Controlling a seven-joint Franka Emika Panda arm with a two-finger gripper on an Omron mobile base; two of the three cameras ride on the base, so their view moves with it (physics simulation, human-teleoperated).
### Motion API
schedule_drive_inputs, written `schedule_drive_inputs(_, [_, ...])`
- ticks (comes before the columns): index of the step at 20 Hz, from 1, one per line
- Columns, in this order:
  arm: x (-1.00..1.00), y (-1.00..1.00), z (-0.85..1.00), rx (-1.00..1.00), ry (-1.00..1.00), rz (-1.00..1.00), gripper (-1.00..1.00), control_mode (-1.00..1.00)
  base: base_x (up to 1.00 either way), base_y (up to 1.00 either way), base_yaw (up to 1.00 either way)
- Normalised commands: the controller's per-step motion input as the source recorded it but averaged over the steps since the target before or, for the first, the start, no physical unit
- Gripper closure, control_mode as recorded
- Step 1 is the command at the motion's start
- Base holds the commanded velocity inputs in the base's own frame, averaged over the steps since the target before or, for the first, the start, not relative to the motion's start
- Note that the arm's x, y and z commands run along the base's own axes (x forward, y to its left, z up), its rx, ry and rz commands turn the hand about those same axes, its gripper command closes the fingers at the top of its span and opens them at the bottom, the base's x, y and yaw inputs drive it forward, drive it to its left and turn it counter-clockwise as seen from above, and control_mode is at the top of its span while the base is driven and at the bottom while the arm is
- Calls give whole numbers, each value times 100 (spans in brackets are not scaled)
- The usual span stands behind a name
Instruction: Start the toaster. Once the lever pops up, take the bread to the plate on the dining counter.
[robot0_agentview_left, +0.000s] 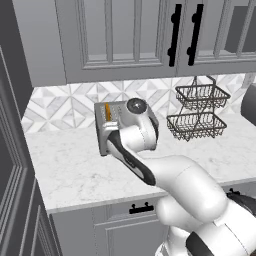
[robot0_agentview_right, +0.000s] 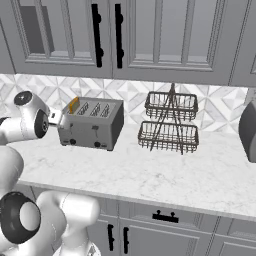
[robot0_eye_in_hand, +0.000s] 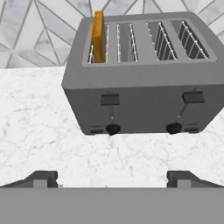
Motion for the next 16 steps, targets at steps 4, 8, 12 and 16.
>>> schedule_drive_inputs(4, [29,-1,1,0,3,0,100,-100,0,0,0])
schedule_drive_inputs(8, [14,4,-3,0,2,0,100,-100,0,0,0])
schedule_drive_inputs(12, [14,8,-5,0,1,0,100,-100,0,0,0])
schedule_drive_inputs(16, [6,0,-2,0,2,0,100,-100,0,0,0])
